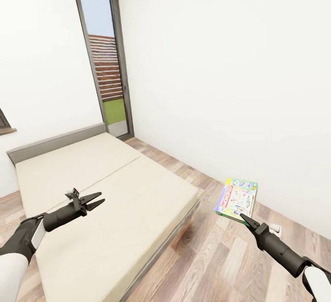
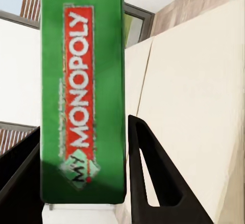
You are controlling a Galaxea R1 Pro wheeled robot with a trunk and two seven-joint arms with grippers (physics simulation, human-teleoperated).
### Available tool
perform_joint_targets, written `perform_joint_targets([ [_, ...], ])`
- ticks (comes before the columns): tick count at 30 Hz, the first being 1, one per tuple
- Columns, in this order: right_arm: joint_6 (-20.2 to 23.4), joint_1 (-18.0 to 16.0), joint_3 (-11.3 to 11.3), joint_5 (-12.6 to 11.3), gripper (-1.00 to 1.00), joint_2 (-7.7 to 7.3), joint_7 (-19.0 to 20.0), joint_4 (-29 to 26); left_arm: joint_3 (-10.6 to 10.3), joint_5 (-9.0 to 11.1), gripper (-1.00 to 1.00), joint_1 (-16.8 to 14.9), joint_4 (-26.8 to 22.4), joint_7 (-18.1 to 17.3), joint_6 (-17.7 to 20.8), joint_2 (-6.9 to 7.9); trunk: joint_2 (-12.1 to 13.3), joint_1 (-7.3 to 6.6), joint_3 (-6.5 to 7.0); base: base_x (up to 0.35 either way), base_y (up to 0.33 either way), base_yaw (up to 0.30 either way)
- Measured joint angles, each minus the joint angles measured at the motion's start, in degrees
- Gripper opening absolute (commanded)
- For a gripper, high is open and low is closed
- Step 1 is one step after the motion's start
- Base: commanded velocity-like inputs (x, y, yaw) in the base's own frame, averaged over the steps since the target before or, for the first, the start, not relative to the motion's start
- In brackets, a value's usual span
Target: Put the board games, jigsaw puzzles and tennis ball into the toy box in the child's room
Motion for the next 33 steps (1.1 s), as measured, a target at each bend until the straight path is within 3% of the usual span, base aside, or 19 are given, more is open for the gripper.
perform_joint_targets([
  [33,-0.1,0.0,0.2,0.0,-1.0,0.35,0.0,-0.1,0.0,-0.1,1.0,0.0,0.0,0.0,-0.1,-0.29,0.0,0.0,1.17,0.0,0.0,-0.267],
])
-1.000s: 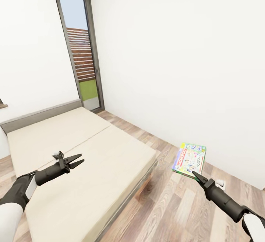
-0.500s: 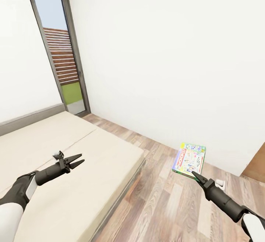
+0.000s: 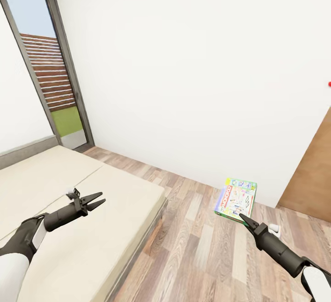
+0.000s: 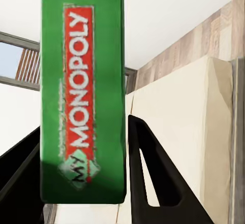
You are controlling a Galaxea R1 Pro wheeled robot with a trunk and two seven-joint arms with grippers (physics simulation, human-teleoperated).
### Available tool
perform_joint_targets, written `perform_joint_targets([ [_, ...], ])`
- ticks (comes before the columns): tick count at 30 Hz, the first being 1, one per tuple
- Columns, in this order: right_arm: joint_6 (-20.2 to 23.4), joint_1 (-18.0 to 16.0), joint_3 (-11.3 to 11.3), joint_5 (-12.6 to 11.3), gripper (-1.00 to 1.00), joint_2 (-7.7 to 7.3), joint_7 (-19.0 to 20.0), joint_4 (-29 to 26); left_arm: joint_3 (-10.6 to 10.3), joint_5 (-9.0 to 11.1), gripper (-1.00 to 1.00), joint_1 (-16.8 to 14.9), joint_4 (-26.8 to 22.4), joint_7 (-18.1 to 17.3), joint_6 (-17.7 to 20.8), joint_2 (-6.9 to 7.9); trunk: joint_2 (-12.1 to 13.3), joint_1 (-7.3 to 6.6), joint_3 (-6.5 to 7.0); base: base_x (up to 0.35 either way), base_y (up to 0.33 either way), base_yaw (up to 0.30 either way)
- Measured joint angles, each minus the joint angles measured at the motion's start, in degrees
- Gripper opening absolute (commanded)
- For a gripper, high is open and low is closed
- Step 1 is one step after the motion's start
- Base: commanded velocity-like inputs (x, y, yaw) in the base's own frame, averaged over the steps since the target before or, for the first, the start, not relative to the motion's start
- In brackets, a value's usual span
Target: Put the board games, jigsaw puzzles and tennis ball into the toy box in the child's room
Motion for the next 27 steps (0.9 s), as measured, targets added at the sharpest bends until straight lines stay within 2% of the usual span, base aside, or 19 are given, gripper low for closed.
perform_joint_targets([
  [27,0.0,0.0,0.0,0.1,-1.0,0.0,0.0,0.0,0.0,0.0,1.0,0.0,0.0,0.1,0.0,0.02,0.0,0.0,0.96,0.0,0.0,-0.267],
])
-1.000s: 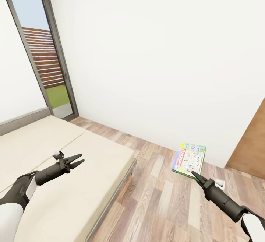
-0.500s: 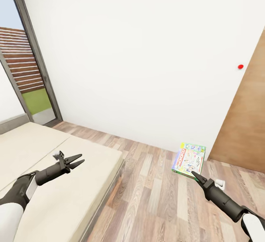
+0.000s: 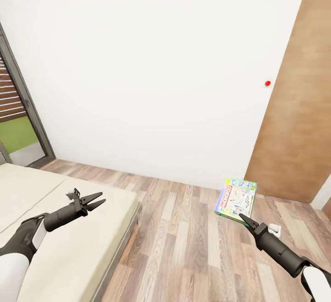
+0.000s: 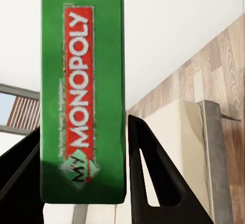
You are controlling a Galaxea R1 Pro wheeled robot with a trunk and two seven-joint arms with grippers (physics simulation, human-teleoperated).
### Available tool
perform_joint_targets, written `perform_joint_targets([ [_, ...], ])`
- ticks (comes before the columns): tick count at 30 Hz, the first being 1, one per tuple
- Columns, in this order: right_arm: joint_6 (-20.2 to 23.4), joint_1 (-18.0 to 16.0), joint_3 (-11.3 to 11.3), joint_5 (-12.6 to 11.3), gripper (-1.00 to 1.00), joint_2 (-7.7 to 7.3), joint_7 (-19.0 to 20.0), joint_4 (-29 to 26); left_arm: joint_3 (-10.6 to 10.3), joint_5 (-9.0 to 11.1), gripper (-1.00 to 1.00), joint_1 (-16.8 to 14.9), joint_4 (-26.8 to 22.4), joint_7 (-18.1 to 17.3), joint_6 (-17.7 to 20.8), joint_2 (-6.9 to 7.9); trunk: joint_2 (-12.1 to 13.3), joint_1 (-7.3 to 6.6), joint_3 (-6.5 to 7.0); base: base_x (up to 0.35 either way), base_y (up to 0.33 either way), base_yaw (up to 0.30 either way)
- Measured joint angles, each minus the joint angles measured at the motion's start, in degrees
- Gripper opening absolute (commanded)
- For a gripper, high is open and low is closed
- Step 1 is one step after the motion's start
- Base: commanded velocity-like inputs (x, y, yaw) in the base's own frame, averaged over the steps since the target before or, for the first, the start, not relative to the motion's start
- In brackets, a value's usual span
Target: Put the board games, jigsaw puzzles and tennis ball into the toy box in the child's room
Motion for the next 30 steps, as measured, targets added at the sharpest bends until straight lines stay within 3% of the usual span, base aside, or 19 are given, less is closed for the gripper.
perform_joint_targets([
  [30,0.0,0.0,0.0,0.1,-1.0,0.0,0.0,0.0,-0.2,0.0,1.0,0.0,0.0,0.0,0.0,0.11,0.0,0.0,1.06,0.0,0.0,-0.267],
])
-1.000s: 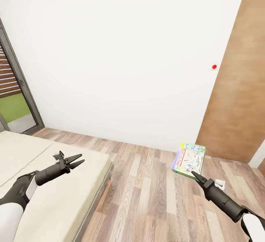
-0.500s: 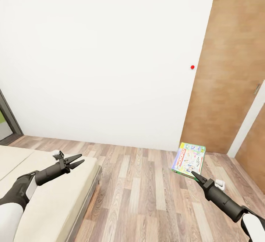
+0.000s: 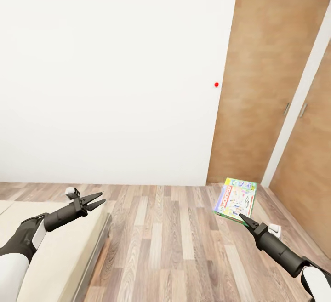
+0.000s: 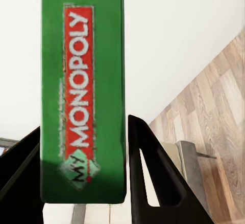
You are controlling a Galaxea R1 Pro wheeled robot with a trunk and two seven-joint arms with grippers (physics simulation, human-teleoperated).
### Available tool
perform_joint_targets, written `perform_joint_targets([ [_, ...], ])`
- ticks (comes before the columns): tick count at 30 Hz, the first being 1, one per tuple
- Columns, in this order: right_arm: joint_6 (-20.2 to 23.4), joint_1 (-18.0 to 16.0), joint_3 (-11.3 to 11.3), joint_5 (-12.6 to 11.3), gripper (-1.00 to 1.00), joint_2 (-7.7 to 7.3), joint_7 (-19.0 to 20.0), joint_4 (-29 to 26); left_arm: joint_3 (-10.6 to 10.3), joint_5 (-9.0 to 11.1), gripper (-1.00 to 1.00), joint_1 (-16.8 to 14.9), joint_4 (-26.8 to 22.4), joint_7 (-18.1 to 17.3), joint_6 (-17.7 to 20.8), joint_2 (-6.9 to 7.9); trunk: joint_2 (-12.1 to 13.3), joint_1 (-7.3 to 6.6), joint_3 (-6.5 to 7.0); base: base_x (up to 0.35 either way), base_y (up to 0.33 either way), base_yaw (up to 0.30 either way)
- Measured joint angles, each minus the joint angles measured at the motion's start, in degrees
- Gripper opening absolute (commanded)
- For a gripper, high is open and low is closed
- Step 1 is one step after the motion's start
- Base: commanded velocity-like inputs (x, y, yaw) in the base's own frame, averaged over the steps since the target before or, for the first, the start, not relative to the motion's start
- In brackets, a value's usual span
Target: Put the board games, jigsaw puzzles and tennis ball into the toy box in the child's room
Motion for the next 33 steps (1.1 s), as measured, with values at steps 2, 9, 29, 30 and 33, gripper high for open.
perform_joint_targets([
  [2,0.0,0.0,0.0,0.0,-1.0,0.0,0.0,0.0,0.0,0.0,1.0,0.0,0.0,0.0,0.0,0.01,0.0,0.0,0.07,0.0,0.0,-0.267],
  [9,0.0,0.0,0.0,0.0,-1.0,0.0,0.0,0.0,0.0,0.0,1.0,0.0,0.0,-0.1,0.0,0.09,0.0,0.0,0.32,0.0,0.0,-0.267],
  [29,0.0,0.0,1.1,-0.2,-1.0,0.06,-0.1,0.0,0.0,0.0,1.0,0.0,0.0,-0.1,0.0,0.08,0.0,0.0,1.02,0.0,0.0,-0.267],
  [30,0.0,0.0,1.4,-0.2,-1.0,0.04,-0.1,0.0,0.0,0.0,1.0,0.0,0.0,-0.1,0.0,0.09,0.0,0.0,1.05,0.0,0.0,-0.267],
  [33,0.0,0.0,1.9,-0.1,-1.0,0.03,-0.1,0.0,0.0,0.0,1.0,0.0,0.0,-0.1,0.0,0.08,0.0,0.0,1.15,0.0,0.002,-0.267],
])
